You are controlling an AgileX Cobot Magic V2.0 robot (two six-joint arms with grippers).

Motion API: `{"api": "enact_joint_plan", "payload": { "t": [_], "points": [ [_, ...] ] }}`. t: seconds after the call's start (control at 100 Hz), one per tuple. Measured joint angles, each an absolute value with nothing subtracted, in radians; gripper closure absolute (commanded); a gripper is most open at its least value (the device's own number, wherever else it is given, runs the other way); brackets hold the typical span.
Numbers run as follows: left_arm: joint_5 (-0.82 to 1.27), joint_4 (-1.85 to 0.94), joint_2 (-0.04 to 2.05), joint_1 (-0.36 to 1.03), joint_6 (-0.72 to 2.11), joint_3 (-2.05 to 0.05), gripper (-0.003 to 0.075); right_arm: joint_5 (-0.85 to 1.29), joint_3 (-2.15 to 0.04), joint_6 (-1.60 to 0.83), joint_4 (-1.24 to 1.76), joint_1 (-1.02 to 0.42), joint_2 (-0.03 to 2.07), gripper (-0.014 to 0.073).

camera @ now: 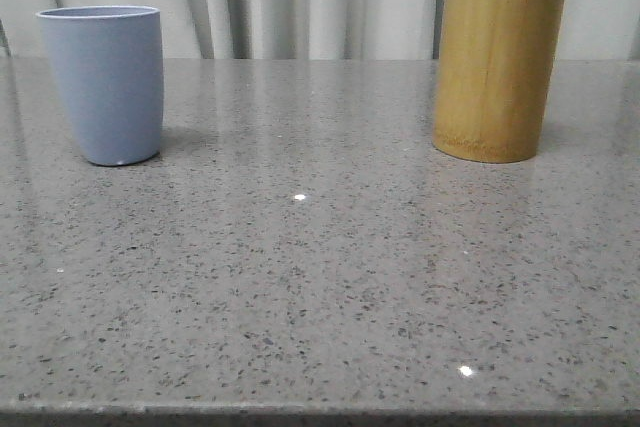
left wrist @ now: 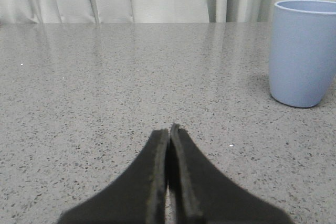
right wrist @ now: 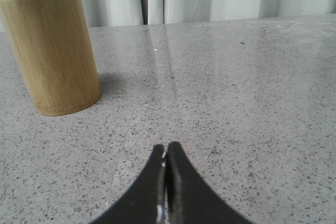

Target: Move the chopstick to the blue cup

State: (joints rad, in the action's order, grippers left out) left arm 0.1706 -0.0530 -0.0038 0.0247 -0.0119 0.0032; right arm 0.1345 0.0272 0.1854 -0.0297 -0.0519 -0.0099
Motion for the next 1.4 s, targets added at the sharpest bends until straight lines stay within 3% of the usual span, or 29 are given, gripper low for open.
{"api": "enact_joint_plan", "payload": {
  "t": [1.0,1.26,1.4],
  "points": [
    [0.095,-0.084,-0.004,0.025,-0.012,-0.009,0.0739,0.116,0.025,0.206,-0.029,-0.054,-0.01,0.0653],
    [0.267,-0.112,0.027,0.025,-0.012,-0.211,0.0739,0.293,-0.17,0.213,-0.026,-0.071,0.089,0.0647],
    [0.358,-0.118,0.128,0.025,-0.012,-0.325,0.0717,0.379,-0.307,0.215,-0.026,-0.071,0.212,0.0569]
  ]
}}
